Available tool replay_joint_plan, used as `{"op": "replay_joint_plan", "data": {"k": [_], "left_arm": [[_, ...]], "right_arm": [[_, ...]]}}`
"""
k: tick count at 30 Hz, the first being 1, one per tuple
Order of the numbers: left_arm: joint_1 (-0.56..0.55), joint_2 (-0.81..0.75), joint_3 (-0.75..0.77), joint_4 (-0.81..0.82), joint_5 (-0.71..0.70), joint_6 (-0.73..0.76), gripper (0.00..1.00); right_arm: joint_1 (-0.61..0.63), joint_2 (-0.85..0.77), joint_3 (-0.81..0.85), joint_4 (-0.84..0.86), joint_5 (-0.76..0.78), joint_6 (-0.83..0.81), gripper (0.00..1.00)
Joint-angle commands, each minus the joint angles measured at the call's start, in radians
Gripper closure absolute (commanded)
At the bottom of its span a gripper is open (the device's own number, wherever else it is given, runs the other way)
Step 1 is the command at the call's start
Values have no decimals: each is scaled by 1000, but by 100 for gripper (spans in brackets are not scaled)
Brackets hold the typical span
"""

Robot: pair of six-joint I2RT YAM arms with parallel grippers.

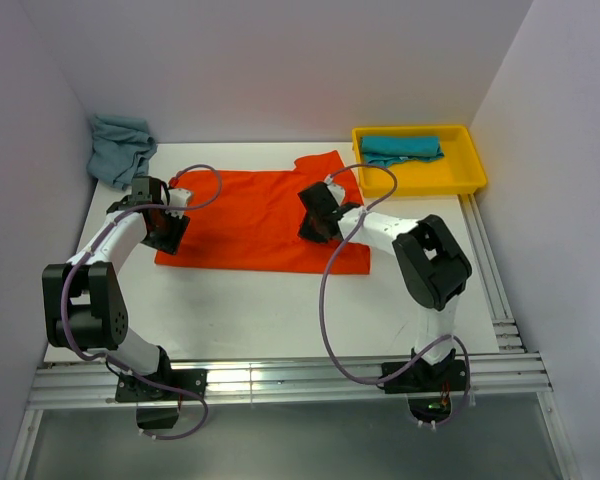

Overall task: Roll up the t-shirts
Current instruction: Fold the tshirt

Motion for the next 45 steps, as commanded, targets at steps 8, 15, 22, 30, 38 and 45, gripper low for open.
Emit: {"op": "replay_joint_plan", "data": {"k": [8,15,22,30,38,45], "left_arm": [[-4,5,30,11,6,12,45],[-4,-23,25,17,3,12,41],[-4,-75,25,20,-10,2,35],[16,-118,4,15,-66,14,33],[122,-147,-28,-43,12,65,26],[247,-89,-48,-106,191,104,25]], "right_arm": [[-69,98,131,-31,-17,-42,94],[-101,87,147,-20,-26,-67,82],[-132,-37,121,-26,-8,-95,59],[-136,-287,-56,-67,66,-79,49],[-151,-621,-417,8,43,7,48],[-194,-790,-685,77,4,47,43]]}}
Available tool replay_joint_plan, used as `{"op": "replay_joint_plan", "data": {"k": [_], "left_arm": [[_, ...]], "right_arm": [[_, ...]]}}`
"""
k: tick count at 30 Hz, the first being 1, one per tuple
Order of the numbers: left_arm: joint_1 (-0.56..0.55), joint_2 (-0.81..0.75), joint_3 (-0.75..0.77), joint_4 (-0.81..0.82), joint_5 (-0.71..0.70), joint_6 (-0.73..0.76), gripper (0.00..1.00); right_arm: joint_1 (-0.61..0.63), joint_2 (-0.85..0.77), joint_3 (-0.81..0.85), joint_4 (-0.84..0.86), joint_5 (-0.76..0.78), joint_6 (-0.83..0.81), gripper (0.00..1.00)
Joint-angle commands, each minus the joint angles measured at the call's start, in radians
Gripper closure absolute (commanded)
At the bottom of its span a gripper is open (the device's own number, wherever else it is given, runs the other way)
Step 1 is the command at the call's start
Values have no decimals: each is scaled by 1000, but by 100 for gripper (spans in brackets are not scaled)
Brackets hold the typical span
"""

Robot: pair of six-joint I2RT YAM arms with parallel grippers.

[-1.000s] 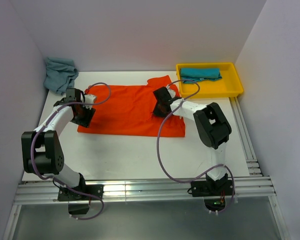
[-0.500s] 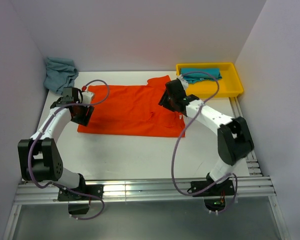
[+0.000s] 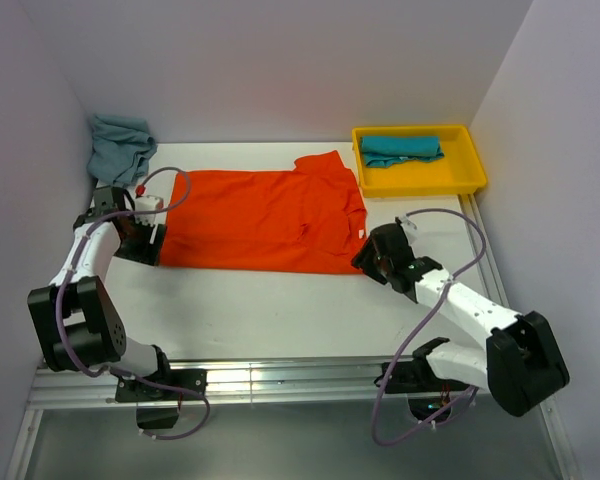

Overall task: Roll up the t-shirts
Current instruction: Fold the tshirt

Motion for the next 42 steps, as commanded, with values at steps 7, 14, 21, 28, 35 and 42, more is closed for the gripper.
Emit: {"op": "replay_joint_plan", "data": {"k": [7,14,21,28,35,42], "left_arm": [[113,101,34,-82,260,53,24],[140,168,51,-30,286,-8,25],[143,245,71,39,274,-88,25],[145,309,101,77,232,-139,28],[145,361,143,87,237,-171,32],[145,404,177,62,251,-172,45]], "right_arm": [[-79,-95,-178,174,-77,38,35],[-108,-24,-199,250,-117,37,35],[-123,11,-198,291,-131,32,36],[-132,48,-191,331,-148,21,36],[-142,111,-164,360,-154,3,37],[-143,145,-159,377,-154,-5,37]]}}
